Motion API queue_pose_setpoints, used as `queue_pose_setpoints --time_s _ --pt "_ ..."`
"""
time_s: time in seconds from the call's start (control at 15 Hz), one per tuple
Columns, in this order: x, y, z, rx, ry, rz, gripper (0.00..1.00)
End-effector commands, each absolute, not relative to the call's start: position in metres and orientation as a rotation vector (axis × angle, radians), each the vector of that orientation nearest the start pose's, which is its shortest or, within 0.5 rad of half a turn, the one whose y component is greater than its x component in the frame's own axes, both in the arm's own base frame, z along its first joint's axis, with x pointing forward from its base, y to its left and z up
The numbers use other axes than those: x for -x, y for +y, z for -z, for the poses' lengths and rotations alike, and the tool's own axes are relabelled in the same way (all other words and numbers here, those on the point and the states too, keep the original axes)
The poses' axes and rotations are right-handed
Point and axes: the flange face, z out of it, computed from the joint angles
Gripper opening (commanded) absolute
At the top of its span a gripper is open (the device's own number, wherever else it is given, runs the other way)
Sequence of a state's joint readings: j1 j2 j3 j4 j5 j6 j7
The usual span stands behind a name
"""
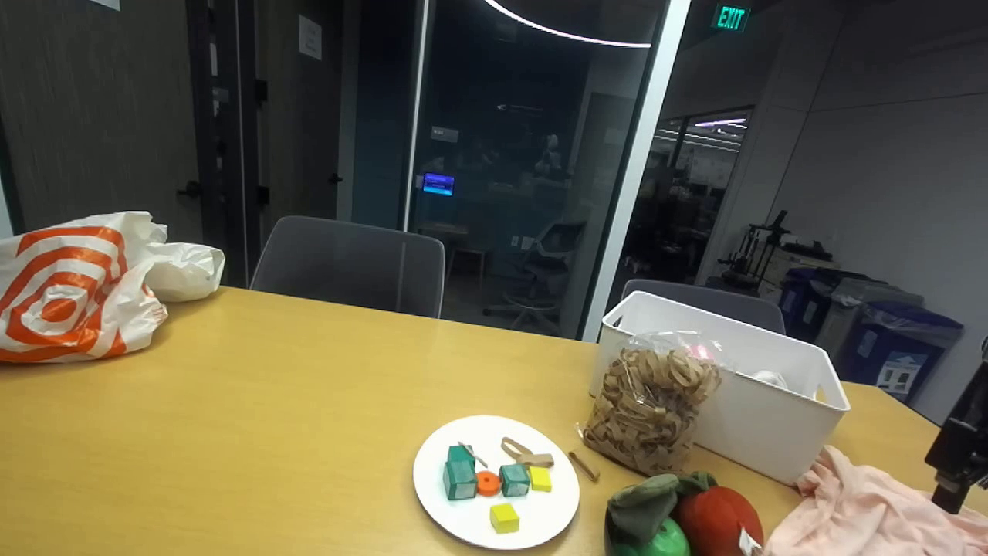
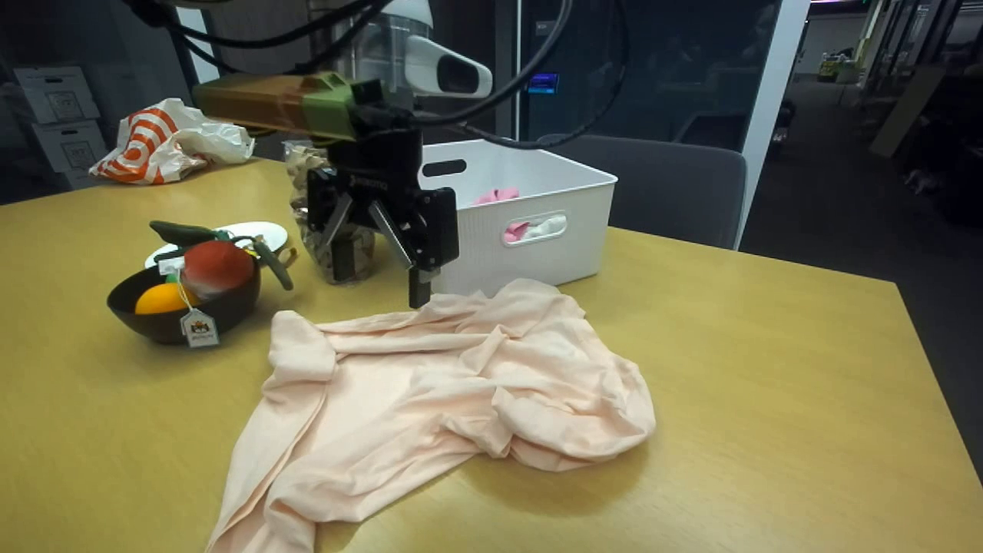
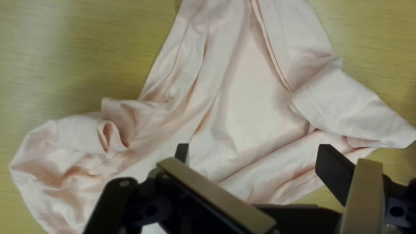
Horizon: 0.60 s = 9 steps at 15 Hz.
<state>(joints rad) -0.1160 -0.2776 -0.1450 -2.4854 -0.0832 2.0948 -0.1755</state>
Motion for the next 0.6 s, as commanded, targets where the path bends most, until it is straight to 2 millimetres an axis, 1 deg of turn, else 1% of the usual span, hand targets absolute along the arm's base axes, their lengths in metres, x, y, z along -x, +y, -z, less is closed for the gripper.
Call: queue_pose_setpoints --time_s 0.0,0.2,0.27,0.53 --pt "-0.398 -0.11 -0.4 3.197 0.166 -0.228 1.0" --pt "-0.394 -0.106 -0.403 3.199 0.205 -0.311 1.0" --pt "-0.398 -0.109 -0.393 3.176 0.167 -0.284 1.0" --pt "-0.396 -0.107 -0.394 3.175 0.188 -0.314 1.0"
